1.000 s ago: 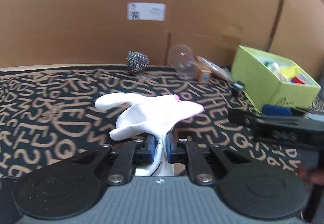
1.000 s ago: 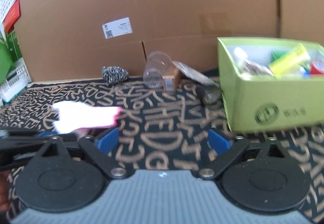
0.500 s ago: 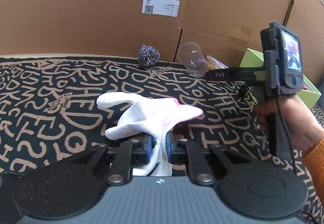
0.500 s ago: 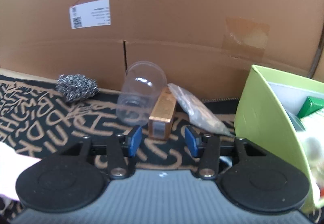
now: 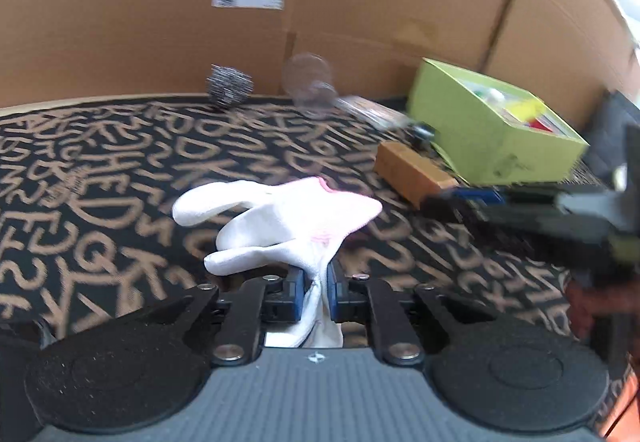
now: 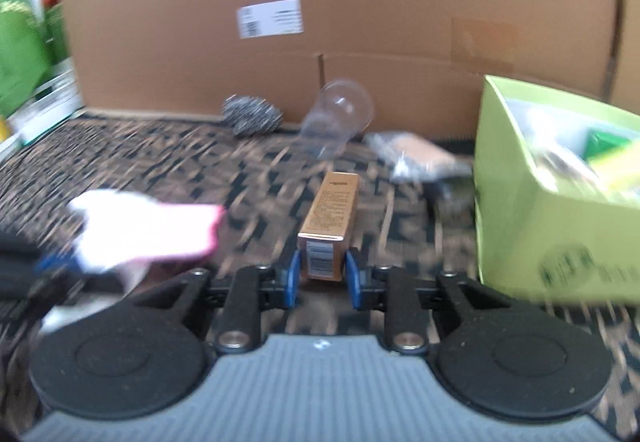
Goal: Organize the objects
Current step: 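Lift the glove with the left tool while the right grasps the brown-gold box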
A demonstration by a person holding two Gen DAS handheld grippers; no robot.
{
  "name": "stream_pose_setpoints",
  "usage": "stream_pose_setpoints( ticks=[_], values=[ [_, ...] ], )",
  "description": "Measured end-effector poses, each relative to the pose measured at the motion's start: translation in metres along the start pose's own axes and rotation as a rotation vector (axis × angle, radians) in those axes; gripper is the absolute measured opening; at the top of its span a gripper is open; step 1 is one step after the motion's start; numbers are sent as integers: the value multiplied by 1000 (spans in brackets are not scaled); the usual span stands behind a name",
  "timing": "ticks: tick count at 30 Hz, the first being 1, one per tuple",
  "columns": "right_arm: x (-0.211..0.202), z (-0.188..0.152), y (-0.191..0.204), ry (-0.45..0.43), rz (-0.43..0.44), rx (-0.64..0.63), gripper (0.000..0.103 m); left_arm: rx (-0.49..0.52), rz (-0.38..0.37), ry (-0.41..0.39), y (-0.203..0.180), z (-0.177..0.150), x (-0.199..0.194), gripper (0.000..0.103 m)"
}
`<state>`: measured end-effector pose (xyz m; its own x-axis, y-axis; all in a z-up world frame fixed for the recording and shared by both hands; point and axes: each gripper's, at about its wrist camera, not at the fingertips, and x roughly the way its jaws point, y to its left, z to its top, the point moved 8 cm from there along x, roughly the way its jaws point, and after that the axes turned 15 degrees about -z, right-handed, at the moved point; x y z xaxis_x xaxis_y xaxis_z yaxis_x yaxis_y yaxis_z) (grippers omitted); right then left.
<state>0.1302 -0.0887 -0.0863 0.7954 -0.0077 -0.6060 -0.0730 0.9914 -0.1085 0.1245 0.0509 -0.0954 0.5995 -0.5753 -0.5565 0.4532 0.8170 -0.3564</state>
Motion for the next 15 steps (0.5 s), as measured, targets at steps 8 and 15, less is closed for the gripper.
stream_pose_setpoints(
  ticks=[8,15],
  values=[
    [-68,-39,-26,16,-48,10,25,80,-32,51,-43,-18,-1,47],
    [-65,-31,-25,-39,-15,41,54,120,33,-2,-44,-14,-36,76]
  ],
)
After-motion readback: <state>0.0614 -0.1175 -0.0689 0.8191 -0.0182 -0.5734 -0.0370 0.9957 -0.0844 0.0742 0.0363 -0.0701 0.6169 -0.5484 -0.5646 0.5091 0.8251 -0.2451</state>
